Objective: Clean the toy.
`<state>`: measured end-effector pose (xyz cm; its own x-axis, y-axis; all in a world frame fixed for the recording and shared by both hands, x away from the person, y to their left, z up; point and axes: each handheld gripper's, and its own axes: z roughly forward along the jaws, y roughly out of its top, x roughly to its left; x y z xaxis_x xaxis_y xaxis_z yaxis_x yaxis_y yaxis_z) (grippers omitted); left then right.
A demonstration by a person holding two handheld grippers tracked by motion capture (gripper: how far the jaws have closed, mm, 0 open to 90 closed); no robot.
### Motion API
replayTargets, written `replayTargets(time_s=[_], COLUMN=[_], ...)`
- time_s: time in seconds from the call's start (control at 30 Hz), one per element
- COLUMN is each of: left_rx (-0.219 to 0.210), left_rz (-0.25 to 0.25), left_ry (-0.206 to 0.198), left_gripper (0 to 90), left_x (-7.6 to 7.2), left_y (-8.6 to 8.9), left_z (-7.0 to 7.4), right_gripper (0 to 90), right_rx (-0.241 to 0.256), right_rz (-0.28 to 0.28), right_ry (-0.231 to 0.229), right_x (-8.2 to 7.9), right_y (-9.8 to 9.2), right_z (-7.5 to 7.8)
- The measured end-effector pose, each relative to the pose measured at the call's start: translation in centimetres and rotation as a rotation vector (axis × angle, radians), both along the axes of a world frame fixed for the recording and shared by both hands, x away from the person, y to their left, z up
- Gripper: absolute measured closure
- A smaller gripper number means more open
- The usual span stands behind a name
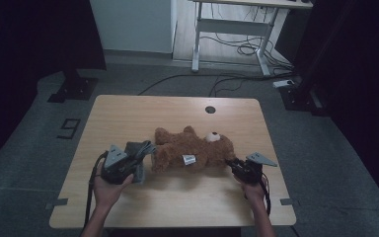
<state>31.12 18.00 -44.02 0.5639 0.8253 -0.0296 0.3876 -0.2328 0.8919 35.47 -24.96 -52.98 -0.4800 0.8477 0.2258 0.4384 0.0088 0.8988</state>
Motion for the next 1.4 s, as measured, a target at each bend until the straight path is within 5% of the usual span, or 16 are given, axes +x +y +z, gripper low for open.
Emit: replayTargets(time_s=[0.43, 0.67, 0.83, 1.2, 1.4], left_rx=[0.08, 0.136, 0.143, 0.108, 0.092], left_rz=[-0.128, -0.174, -0.169, -0.063, -0.059], left_ry=[0.038, 0.136, 0.13, 0.152, 0.136], left_gripper=[77.8, 77.8, 77.8, 77.9, 77.9], left_x=[3.3, 5.2, 4.6, 3.8, 3.4], left_y=[-8.0, -12.4, -11.9, -5.6, -5.6], left_z=[1.5, -1.4, -2.1, -2.9, -2.9], right_gripper=[78.1, 80.4, 81.6, 83.2, 83.2], right_rx=[0.002, 0.007, 0.007, 0.016, 0.019], right_rz=[0.006, 0.019, 0.026, 0.048, 0.05], right_ry=[0.001, 0.007, 0.014, 0.028, 0.024], right_x=[0.0, -0.1, -0.1, -0.2, -0.3], right_y=[-0.1, -0.2, -0.4, -0.7, -0.6], right_z=[0.0, 0.0, -0.1, -0.1, -0.1])
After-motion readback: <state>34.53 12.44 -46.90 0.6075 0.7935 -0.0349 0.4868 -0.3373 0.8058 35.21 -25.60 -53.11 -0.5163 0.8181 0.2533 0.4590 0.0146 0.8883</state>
